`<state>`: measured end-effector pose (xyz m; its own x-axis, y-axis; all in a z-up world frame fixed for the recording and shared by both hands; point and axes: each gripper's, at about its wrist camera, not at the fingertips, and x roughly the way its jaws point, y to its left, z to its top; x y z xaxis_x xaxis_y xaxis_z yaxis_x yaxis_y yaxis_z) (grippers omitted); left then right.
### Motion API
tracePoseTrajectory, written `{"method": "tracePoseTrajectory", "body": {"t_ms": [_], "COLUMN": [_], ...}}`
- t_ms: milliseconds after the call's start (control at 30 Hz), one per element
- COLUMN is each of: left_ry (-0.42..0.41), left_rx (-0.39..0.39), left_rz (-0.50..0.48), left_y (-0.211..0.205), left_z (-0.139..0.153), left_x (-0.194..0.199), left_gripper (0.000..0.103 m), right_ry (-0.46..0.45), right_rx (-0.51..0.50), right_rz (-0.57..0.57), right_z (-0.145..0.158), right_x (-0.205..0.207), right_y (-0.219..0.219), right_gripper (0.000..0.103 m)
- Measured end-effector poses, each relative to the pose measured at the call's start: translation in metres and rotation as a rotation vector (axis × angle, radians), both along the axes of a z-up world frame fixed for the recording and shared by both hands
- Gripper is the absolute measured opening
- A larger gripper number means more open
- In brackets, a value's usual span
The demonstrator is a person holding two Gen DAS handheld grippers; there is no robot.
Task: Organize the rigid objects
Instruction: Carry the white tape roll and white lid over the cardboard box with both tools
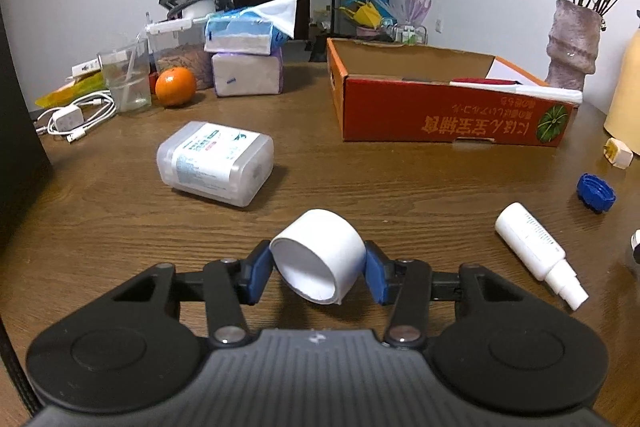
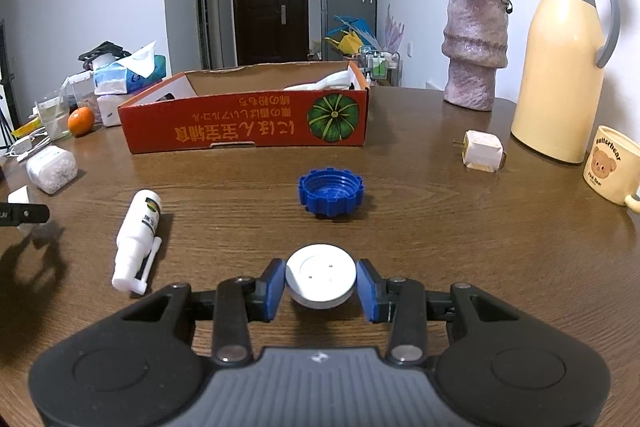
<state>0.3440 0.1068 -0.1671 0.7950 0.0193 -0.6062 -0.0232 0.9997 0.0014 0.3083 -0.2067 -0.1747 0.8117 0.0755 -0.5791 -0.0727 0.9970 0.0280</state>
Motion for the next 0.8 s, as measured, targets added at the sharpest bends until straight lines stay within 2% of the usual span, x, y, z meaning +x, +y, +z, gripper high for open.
{"method": "tracePoseTrajectory", "body": {"t_ms": [433,800], "left_ry": [-0.065,-0.099], "left_rx": [-0.019,-0.035], "left_rz": [-0.047,-0.043], "left_y": [-0.034,-0.055], "left_z": [0.022,0.042], "left_x": [-0.009,0.0], "left_gripper": [0.049,0.049], "right_ry": [-0.062,-0.119], "right_rx": [-0.021,-0.029], "right_rz": [0.035,0.058], "right_z": [0.023,0.043], "right_x": [0.003,0.013], "right_y": [0.005,0.012], "right_gripper": [0.038,0.038]}}
